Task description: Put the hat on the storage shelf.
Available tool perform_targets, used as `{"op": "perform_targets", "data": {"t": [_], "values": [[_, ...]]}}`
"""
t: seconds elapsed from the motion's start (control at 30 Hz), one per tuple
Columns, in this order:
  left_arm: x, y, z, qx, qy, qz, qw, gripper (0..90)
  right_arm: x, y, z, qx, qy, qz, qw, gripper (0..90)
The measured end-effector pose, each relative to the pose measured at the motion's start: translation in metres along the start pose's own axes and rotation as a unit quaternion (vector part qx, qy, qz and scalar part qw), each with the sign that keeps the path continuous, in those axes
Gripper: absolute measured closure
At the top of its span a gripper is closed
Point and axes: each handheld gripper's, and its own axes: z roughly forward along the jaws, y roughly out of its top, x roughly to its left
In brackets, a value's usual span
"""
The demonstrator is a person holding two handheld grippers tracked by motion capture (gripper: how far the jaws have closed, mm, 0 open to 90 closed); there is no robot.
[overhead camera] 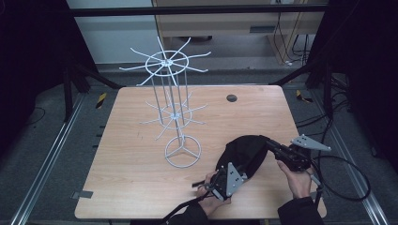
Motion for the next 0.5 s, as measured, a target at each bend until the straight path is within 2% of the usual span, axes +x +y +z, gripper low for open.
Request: {"op": "perform_targets", "data": {"t": [0.07, 0.13, 0.17, 0.2, 0.23, 0.27, 0.3, 0.33, 0.5], "values": [[0.000, 0.000, 0.000, 0.000, 0.001, -0.001, 1.0000, 82.6, 0.005, 0.004, -0.003, 0.005, 0.016, 0.005, 0.9998, 72.0], [0.000, 0.000, 0.001, 0.002, 0.003, -0.003, 1.0000, 82.6, 0.014, 0.007, -0.002, 0.014, 0.029, -0.003, 0.9995, 65.6], [0.001, -0.001, 0.001, 0.002, 0.004, -0.004, 1.0000, 82.6, 0.014, 0.007, -0.002, 0.014, 0.029, -0.003, 0.9995, 65.6], [0.002, -0.001, 0.001, 0.004, 0.005, -0.006, 1.0000, 82.6, 0.020, 0.010, 0.001, 0.018, 0.025, -0.011, 0.9995, 57.5], [0.003, -0.001, 0.002, 0.004, 0.007, -0.009, 0.9999, 82.6, 0.020, 0.010, 0.001, 0.018, 0.025, -0.011, 0.9995, 57.5], [0.004, -0.002, 0.002, 0.006, 0.010, -0.010, 0.9999, 82.6, 0.025, 0.012, 0.004, 0.033, 0.027, -0.011, 0.9990, 49.3], [0.005, -0.003, 0.002, 0.009, 0.012, -0.011, 0.9998, 82.6, 0.025, 0.012, 0.004, 0.033, 0.027, -0.011, 0.9990, 49.3], [0.006, -0.004, 0.003, 0.010, 0.015, -0.017, 0.9997, 82.6, 0.029, 0.012, 0.007, 0.047, 0.028, -0.009, 0.9985, 44.5], [0.008, -0.005, 0.005, 0.017, 0.023, -0.022, 0.9993, 82.5, 0.033, 0.009, 0.013, 0.060, 0.041, 0.004, 0.9973, 42.2]]}}
